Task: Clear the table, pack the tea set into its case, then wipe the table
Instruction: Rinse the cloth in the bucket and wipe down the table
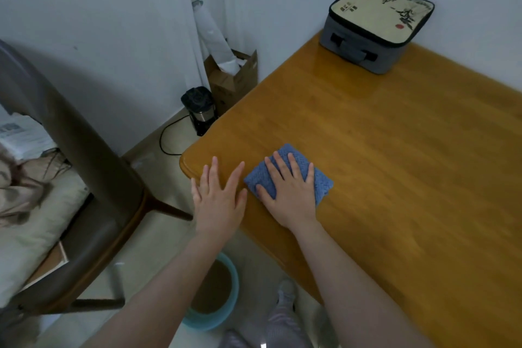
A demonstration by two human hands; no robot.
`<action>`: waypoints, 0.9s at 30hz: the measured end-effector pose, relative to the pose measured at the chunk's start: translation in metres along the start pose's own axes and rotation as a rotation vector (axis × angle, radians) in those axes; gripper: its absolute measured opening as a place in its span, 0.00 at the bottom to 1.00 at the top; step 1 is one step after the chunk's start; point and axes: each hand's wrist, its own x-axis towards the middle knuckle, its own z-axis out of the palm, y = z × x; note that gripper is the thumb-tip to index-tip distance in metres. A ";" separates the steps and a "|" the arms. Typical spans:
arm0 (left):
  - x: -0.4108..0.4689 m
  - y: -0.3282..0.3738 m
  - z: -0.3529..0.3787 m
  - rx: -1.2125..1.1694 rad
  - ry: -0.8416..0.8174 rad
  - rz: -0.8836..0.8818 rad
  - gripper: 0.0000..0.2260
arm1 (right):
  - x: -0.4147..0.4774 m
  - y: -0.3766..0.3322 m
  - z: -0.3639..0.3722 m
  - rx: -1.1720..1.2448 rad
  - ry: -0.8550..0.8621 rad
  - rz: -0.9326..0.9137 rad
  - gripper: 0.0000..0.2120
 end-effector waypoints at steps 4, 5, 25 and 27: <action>0.016 0.010 0.003 0.037 -0.015 0.041 0.26 | 0.030 0.036 -0.008 -0.029 -0.023 0.069 0.33; 0.021 0.014 0.003 0.034 -0.021 0.043 0.26 | 0.039 0.046 -0.011 -0.030 -0.023 0.074 0.33; 0.170 0.160 0.038 0.018 -0.019 0.245 0.27 | 0.204 0.215 -0.044 -0.058 0.075 0.148 0.32; 0.181 0.171 0.042 0.014 0.001 0.262 0.27 | 0.217 0.227 -0.046 -0.059 0.077 0.143 0.32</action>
